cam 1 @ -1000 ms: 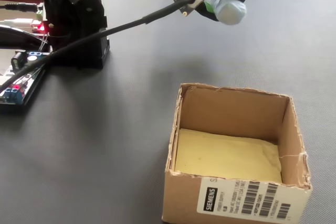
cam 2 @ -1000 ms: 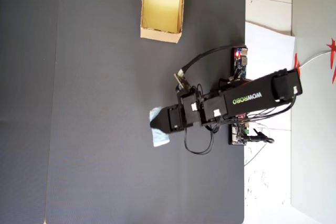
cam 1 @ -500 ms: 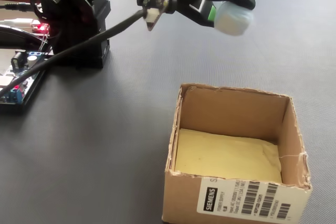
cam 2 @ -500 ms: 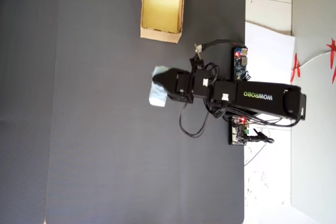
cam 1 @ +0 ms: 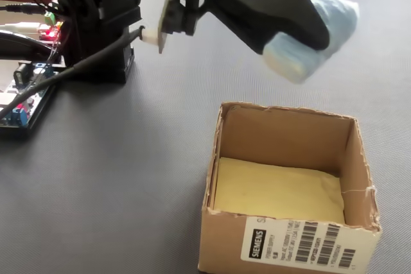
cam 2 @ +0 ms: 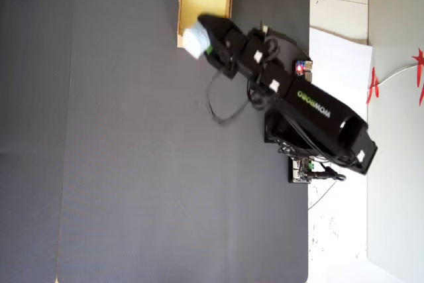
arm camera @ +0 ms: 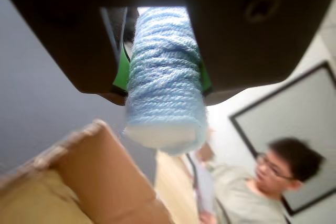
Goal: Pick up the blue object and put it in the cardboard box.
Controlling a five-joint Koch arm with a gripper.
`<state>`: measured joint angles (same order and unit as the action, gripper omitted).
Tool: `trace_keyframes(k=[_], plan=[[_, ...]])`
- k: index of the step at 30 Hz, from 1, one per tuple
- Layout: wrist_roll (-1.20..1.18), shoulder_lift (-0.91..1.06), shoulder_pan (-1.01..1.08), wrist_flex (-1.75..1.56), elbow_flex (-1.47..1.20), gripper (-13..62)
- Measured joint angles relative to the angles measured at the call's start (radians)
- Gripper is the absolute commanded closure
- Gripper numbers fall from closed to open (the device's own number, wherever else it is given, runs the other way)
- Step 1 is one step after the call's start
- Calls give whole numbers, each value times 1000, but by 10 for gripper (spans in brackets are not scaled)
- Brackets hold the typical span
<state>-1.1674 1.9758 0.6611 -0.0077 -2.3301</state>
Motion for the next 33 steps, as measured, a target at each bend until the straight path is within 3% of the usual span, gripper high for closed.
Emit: trace_keyframes(k=[6, 10, 14, 18, 25, 33], plan=[[-2, -126, 95, 20, 52, 444], [-8, -184, 137, 54, 75, 388], [-37, -209, 153, 109, 75, 243], [-54, -210, 160, 132, 75, 177], [-72, -206, 137, 132, 84, 177], [-160, -120, -86, 121, 107, 177]])
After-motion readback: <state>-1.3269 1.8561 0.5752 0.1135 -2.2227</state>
